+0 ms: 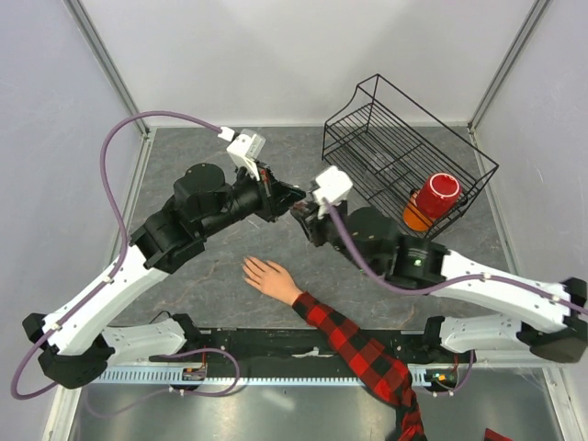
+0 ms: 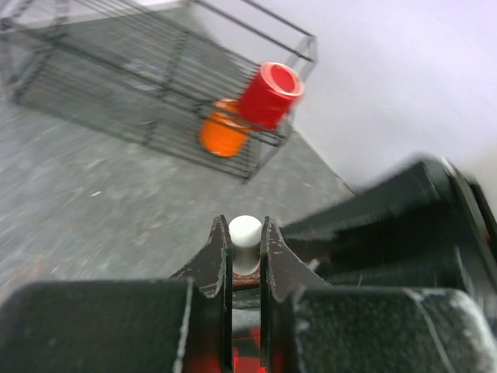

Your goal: Paint the nails

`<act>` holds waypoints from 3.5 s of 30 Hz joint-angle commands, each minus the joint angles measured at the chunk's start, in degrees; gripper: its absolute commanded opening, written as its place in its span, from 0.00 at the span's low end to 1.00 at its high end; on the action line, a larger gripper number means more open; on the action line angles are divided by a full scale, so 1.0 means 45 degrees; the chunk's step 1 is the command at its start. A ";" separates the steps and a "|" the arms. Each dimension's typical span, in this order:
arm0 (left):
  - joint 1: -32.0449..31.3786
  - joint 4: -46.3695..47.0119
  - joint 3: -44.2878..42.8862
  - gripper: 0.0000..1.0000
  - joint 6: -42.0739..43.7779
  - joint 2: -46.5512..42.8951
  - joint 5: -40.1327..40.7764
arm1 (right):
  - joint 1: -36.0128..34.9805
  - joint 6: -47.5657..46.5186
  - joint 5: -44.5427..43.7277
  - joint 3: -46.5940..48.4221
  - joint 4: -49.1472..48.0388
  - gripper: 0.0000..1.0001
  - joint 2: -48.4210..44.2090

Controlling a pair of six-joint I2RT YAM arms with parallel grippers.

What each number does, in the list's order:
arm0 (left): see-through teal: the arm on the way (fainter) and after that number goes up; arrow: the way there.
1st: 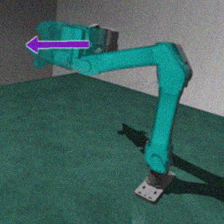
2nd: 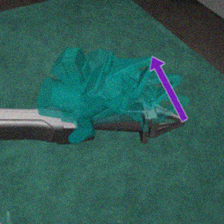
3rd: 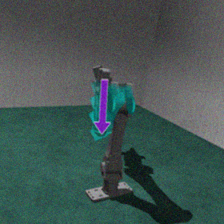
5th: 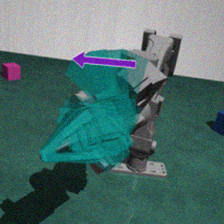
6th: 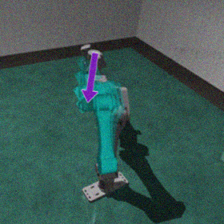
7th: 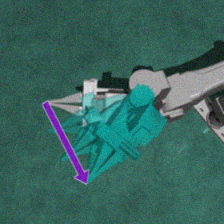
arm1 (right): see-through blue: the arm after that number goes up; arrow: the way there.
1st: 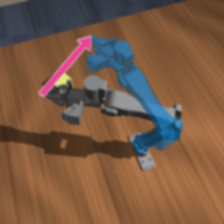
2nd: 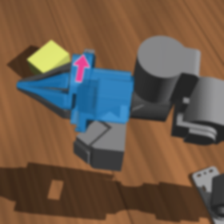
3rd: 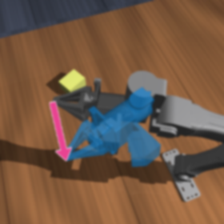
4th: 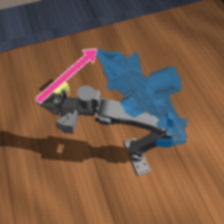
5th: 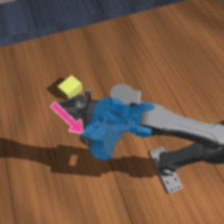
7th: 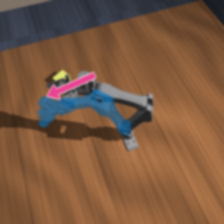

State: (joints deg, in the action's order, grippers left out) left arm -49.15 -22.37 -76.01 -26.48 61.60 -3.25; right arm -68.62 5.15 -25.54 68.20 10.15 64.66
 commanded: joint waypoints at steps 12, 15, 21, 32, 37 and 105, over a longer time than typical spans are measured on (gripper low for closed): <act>0.0781 0.1417 0.0406 0.93 -0.0795 -0.0348 -0.0422 | -0.0631 -0.2160 0.2020 -0.0625 -0.1847 0.00 -0.0638; 0.1562 0.1377 0.0426 1.00 -0.0776 -0.0681 -0.2258 | -0.0378 -0.1848 0.2801 -0.0762 -0.1398 0.00 -0.0931; 0.2522 0.2235 0.0738 0.99 -0.0737 -0.1638 -0.5462 | 0.0969 -0.0406 0.5437 -0.1152 -0.0908 0.00 -0.1868; 0.2699 0.0639 -0.0451 0.99 -0.0561 -0.1249 -0.6293 | 0.1948 0.0458 0.6789 -0.1758 -0.0987 0.00 -0.2690; 0.2718 -0.2599 -0.2599 0.76 -0.0015 0.0137 -0.5802 | 0.1968 0.0224 0.6477 -0.1778 -0.0831 0.00 -0.2632; 0.2699 -0.5712 -0.4633 0.02 0.2701 0.1857 -0.6682 | 0.2007 -0.0362 0.6574 -0.1700 -0.0791 0.00 -0.1733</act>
State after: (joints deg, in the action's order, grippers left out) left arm -37.19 -48.36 -94.67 -16.56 70.87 -35.29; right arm -59.61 4.23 3.64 60.36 8.73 57.12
